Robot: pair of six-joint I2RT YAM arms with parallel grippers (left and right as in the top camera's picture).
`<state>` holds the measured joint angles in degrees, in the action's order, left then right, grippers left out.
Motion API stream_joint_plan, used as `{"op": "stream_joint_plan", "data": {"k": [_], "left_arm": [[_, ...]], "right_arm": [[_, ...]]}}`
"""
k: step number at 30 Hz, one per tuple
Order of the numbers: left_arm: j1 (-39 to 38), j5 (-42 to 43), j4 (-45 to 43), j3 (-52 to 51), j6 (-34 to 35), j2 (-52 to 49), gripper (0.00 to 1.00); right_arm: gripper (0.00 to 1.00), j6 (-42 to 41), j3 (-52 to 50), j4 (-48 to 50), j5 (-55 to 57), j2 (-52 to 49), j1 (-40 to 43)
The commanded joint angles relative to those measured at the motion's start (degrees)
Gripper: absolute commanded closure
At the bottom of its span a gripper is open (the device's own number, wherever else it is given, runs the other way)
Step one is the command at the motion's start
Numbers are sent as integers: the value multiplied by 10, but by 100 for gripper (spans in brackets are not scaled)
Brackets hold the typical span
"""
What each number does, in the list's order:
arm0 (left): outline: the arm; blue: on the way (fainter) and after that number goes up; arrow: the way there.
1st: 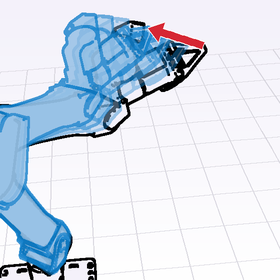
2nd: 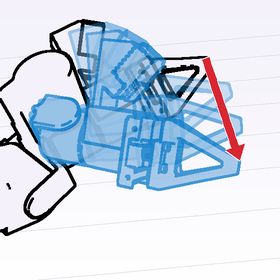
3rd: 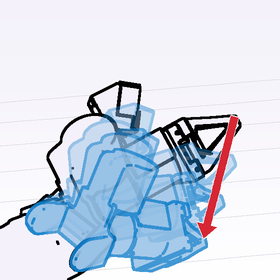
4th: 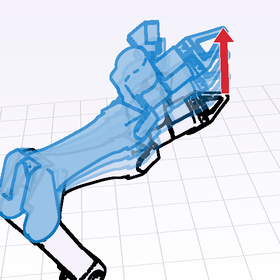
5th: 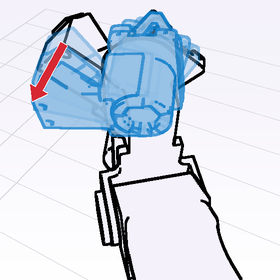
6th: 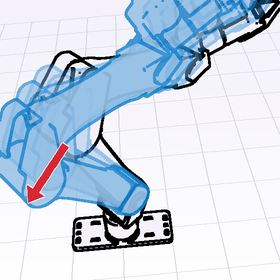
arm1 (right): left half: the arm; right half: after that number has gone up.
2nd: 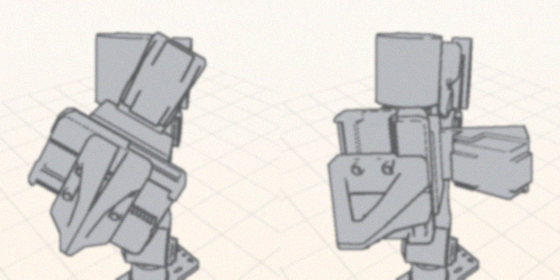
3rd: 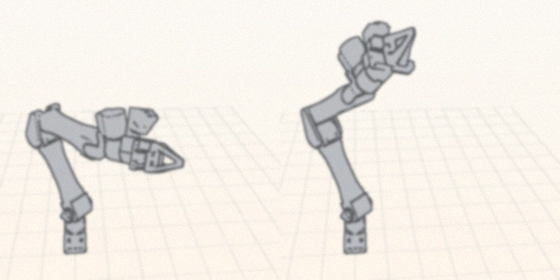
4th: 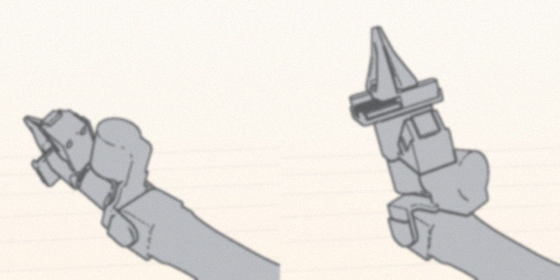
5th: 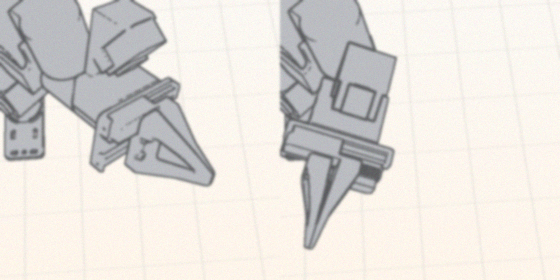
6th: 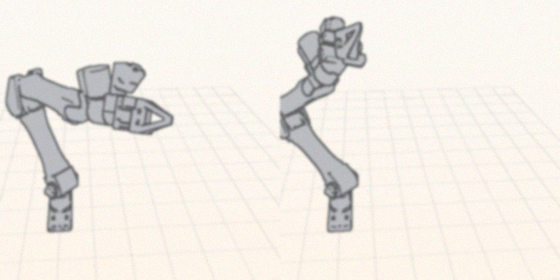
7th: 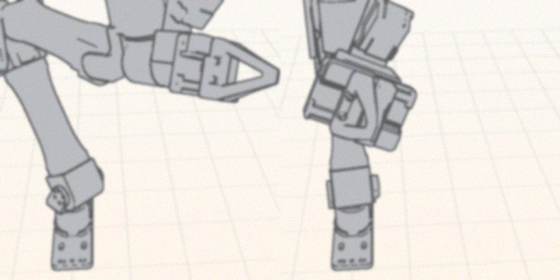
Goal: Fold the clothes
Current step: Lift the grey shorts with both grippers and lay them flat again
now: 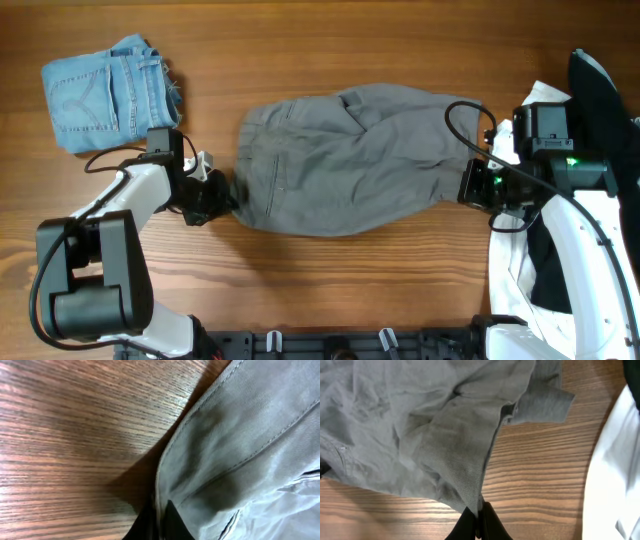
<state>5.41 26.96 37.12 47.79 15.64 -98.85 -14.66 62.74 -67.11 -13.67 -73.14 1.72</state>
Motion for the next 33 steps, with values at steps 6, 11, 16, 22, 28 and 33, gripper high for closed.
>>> {"op": "stream_joint_plan", "data": {"k": [6, 11, 16, 22, 28, 33], "left_arm": [[101, -25, 349, 324, -95, 132, 96], [176, -38, 414, 655, -91, 236, 96], [189, -76, 417, 789, -75, 287, 96], [164, -27, 387, 789, -78, 160, 96], [45, 26, 78, 840, 18, 7, 96], [11, -87, 174, 1025, -38, 19, 96]], "right_arm": [[96, 27, 244, -116, 76, 18, 1], [96, 26, 490, -209, 90, 22, 1], [96, 9, 578, -210, 90, 25, 1], [96, 12, 576, -151, 33, -71, 1], [96, 12, 587, 145, -49, -184, 4], [96, 59, 624, 152, -14, -137, 10]]}}
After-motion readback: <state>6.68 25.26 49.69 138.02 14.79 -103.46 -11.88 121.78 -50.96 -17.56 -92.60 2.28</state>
